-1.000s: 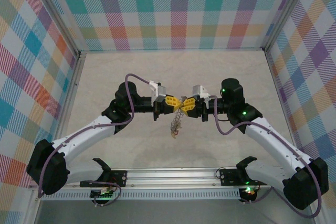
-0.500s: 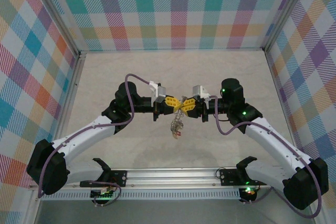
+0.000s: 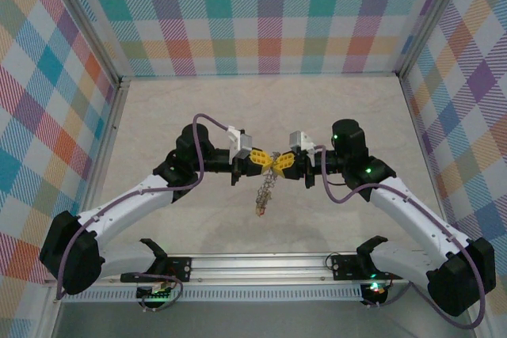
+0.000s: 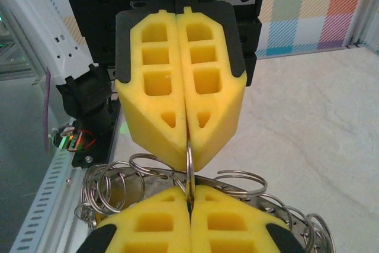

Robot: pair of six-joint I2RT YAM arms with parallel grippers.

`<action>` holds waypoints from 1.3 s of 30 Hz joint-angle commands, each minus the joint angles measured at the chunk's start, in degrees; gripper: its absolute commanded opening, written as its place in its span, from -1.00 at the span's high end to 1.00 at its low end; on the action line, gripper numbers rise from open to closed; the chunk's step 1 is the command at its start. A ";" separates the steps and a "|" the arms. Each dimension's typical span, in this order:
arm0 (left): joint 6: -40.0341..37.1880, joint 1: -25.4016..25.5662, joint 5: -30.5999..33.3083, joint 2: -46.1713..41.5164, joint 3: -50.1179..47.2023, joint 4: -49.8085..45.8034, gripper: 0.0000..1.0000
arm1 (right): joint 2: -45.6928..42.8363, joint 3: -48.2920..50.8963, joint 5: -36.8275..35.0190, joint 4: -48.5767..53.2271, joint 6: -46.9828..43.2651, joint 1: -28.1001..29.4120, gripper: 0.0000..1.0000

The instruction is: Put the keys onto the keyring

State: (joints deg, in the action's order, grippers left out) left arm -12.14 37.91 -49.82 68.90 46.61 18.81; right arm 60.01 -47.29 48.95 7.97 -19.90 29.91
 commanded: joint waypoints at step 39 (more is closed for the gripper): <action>-14.91 0.70 2.54 -1.93 8.15 -22.72 1.00 | 1.71 -9.58 -14.02 18.99 -10.86 4.59 0.59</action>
State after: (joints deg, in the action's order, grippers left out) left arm -29.21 39.44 -43.44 69.23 55.79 -10.63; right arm 62.87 -57.76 32.99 28.69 -30.87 35.16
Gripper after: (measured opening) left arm 0.049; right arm 0.201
